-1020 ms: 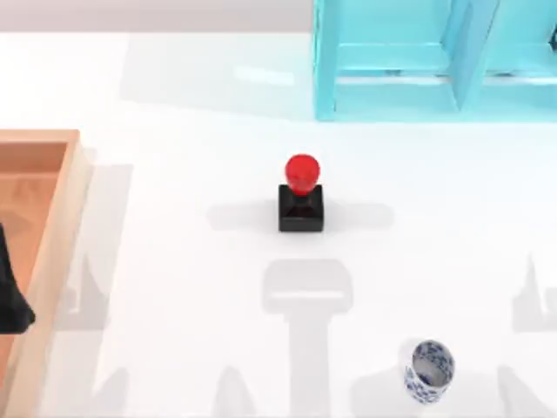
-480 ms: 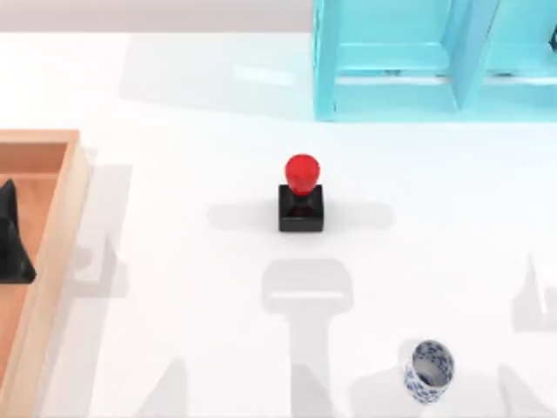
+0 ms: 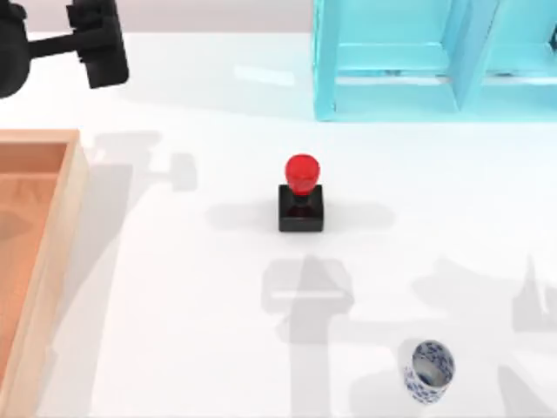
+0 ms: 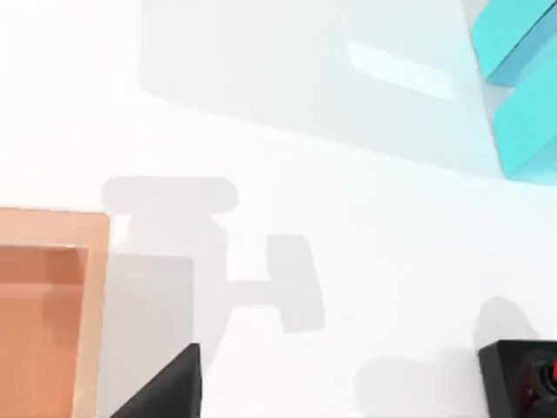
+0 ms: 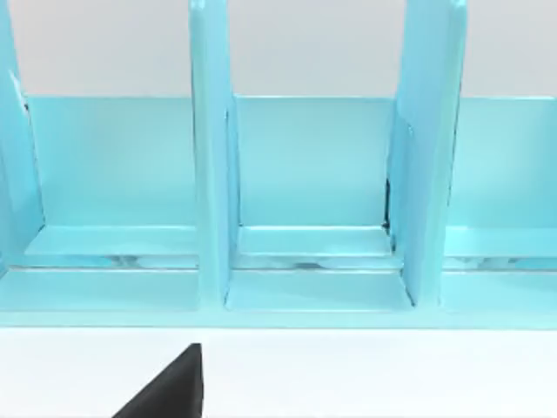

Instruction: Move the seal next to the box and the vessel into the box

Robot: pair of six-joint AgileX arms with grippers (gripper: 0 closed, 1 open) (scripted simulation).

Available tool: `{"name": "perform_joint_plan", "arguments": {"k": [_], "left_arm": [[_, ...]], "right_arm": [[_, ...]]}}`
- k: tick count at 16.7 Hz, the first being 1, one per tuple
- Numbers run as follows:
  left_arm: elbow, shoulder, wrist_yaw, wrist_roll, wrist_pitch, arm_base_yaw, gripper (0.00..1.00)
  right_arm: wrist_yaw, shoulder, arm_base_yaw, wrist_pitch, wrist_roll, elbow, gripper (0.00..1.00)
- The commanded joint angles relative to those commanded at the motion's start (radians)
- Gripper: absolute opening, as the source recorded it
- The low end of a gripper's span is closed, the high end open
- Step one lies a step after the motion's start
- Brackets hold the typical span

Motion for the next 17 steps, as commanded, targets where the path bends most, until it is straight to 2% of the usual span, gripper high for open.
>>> {"name": "perform_joint_plan", "arguments": {"k": [4, 8, 13, 17], "left_arm": [[0.455, 0.425, 0.006, -0.112, -0.222, -0.103, 1.00], [0.830, 0.746, 0.003, -0.201, -0.439, -0.201, 1.00], [1.180, 1.047, -0.021, -0.276, -0.701, -0.309, 1.00], [1.371, 1.235, -0.043, -0.312, -0.862, -0.370, 1.00]], "right_arm": [[0.000, 0.000, 0.000, 0.000, 0.000, 0.000, 1.00], [0.000, 0.000, 0.000, 0.000, 0.000, 0.000, 1.00], [0.000, 0.000, 0.000, 0.000, 0.000, 0.000, 1.00], [0.000, 0.000, 0.000, 0.000, 0.000, 0.000, 1.00]]}}
